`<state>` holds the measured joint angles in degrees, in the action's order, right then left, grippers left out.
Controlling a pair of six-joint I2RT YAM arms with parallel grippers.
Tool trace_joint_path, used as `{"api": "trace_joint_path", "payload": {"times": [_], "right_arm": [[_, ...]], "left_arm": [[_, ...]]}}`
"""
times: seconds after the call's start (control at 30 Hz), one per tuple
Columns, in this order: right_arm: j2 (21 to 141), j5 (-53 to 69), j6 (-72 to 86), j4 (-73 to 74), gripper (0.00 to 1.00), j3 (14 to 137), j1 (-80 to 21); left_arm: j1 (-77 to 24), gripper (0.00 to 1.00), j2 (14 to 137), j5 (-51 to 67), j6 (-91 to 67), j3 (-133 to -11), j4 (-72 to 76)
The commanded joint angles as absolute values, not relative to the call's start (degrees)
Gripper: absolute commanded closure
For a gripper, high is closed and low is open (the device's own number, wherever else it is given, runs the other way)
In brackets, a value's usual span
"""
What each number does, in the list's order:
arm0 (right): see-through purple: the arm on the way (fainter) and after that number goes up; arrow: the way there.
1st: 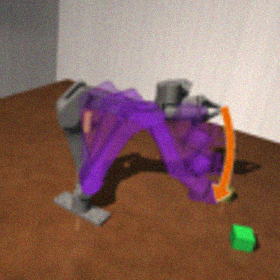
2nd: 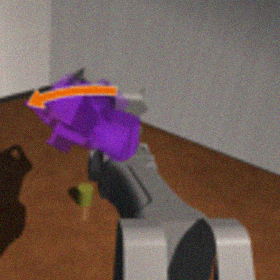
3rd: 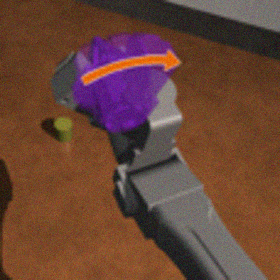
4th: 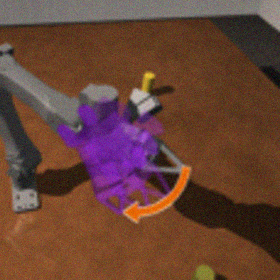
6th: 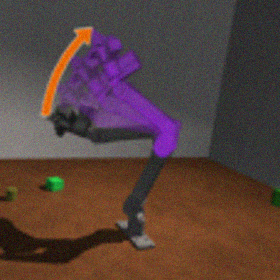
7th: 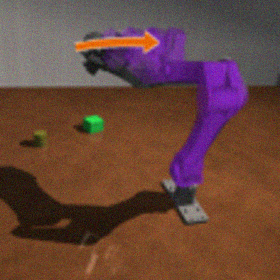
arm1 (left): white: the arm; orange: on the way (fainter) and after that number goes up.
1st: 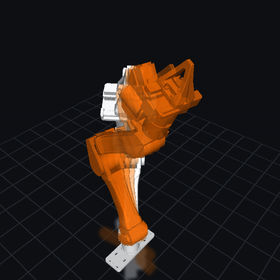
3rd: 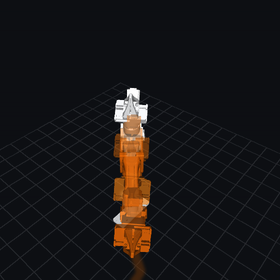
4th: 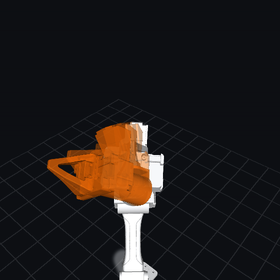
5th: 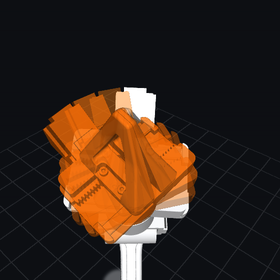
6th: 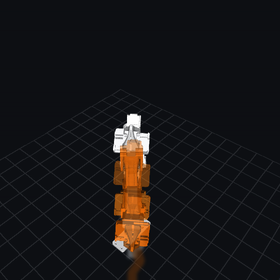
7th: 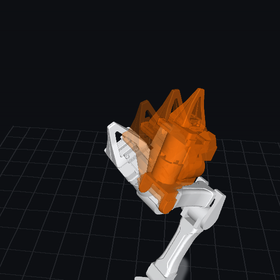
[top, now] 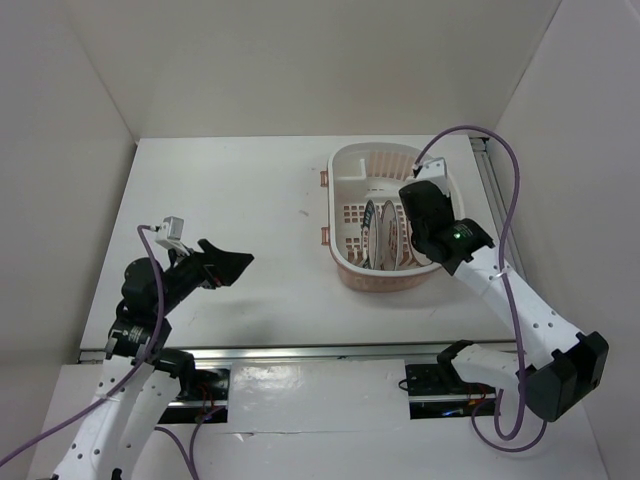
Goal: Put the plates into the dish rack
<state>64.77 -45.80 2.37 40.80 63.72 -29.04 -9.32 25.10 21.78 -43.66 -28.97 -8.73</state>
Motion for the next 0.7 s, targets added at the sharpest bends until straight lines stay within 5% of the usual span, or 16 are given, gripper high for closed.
{"api": "trace_joint_path", "payload": {"times": [0.0, 0.67], "right_arm": [[64.5, -49.0, 1.3, 35.7, 1.0, 62.8, -28.8], [66.2, -49.3, 1.3, 35.2, 1.0, 60.3, -28.8]], "left_arm": [[-10.1, 0.0, 24.2, 22.7, -42.9, -31.5, -6.2], [-10.6, 0.0, 22.1, 21.5, -42.4, -31.5, -7.2]]}}
